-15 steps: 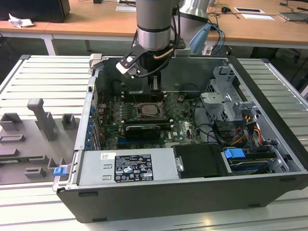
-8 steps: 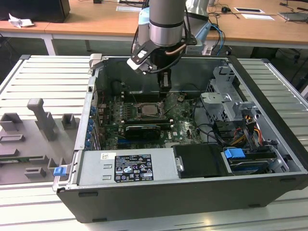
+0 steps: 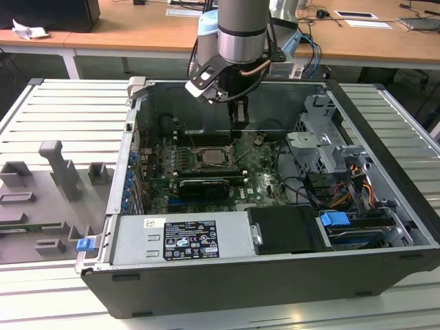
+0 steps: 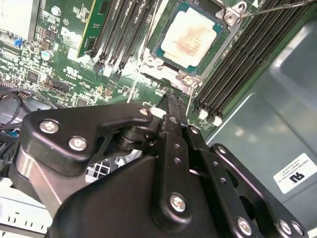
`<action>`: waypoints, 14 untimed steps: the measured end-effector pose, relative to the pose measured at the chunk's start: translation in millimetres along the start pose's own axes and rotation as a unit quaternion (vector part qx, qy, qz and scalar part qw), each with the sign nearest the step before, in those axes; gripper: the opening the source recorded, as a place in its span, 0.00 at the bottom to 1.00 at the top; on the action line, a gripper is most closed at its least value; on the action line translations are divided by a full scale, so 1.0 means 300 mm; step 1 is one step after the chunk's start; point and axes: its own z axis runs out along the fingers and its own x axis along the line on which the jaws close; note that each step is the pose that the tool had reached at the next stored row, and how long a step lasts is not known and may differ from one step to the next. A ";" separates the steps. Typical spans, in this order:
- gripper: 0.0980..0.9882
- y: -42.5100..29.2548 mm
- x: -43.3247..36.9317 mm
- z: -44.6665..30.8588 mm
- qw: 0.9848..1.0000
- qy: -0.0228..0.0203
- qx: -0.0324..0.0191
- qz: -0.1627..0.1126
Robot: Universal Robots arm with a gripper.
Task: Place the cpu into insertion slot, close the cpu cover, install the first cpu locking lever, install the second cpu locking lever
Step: 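Close the cpu cover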
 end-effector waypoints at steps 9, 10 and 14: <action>0.01 0.043 0.002 0.003 1.000 0.000 0.000 0.000; 0.01 0.046 0.002 0.003 1.000 0.000 0.000 0.000; 0.01 0.064 0.002 0.005 1.000 0.000 0.000 0.000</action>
